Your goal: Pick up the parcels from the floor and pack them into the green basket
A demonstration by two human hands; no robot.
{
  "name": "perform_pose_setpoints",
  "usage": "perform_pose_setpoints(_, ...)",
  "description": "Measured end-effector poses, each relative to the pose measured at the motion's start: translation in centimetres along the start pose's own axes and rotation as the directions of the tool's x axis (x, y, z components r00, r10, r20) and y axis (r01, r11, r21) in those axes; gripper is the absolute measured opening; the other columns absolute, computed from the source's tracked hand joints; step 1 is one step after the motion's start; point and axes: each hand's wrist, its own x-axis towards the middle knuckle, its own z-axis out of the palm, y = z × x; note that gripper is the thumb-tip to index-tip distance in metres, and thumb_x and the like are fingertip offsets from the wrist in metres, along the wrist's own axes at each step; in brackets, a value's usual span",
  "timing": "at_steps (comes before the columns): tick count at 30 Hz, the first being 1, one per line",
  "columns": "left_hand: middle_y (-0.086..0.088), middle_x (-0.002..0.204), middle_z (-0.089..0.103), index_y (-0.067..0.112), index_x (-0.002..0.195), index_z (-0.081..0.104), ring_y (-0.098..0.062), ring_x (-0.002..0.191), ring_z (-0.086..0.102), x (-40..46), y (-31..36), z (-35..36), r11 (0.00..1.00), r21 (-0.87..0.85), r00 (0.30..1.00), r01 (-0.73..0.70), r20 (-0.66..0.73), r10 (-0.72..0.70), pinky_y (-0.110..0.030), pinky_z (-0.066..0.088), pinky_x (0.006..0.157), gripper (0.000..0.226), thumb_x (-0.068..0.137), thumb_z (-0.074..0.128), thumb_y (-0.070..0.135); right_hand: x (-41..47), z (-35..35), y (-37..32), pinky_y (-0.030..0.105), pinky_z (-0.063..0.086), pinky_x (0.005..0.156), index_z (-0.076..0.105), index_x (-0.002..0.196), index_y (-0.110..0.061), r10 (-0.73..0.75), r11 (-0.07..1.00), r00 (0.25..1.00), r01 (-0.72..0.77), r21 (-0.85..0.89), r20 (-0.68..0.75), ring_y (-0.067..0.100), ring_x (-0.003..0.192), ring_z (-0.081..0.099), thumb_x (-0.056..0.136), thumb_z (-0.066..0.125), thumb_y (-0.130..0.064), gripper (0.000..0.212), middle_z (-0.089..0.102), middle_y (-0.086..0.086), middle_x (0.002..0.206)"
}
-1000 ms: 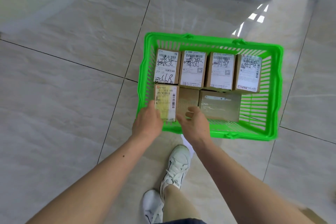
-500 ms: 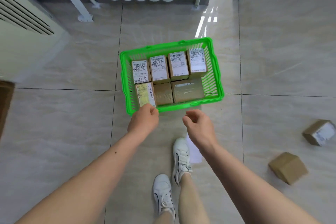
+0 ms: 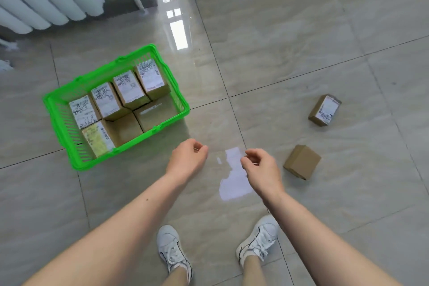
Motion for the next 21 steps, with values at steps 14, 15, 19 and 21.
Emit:
perform_pose_setpoints(14,-0.005,0.098,0.073,0.019,0.090,0.063,-0.027,0.098,0.067,2.3,10.6,26.7,0.997,0.065,0.975,-0.043,0.220,0.028,-0.042,0.053,0.092,0.016,0.086,0.056,0.033,12.8,-20.6,16.7,0.033,0.045,0.096,0.053,0.128,-0.015,0.247,0.968,0.963,-0.240,0.076,-0.109,0.021,0.111,0.060,0.089,0.064,-0.029,0.043,0.065,0.003,0.121)
perform_pose_setpoints(15,-0.006,0.100,0.072,0.018,0.096,0.064,-0.027,0.101,0.066,3.1,11.0,28.2,0.996,0.075,0.972,-0.058,0.233,0.039,-0.042,0.052,0.093,0.016,0.089,0.056,0.030,13.8,-21.2,17.8,0.032,0.044,0.095,0.051,0.129,-0.014,0.261,0.964,0.959,-0.254,0.074,-0.108,0.021,0.113,0.059,0.089,0.064,-0.030,0.045,0.063,0.004,0.124)
perform_pose_setpoints(19,-0.004,0.113,0.068,0.013,0.115,0.063,-0.024,0.109,0.062,6.9,12.5,34.2,0.989,0.098,0.953,-0.114,0.292,0.081,-0.040,0.049,0.099,0.028,0.094,0.053,0.030,18.9,-22.0,21.8,0.033,0.041,0.098,0.048,0.134,-0.011,0.298,0.953,0.947,-0.289,0.089,-0.118,0.024,0.121,0.054,0.089,0.064,-0.033,0.053,0.057,0.007,0.133)
perform_pose_setpoints(21,-0.006,0.129,0.062,0.011,0.127,0.058,-0.023,0.119,0.057,8.7,12.8,37.4,0.991,0.088,0.939,-0.098,0.339,0.062,-0.037,0.045,0.104,0.036,0.096,0.049,0.028,21.7,-21.7,23.9,0.032,0.040,0.097,0.048,0.135,-0.009,0.326,0.944,0.939,-0.316,0.099,-0.110,0.025,0.124,0.053,0.089,0.063,-0.033,0.054,0.057,0.009,0.134)
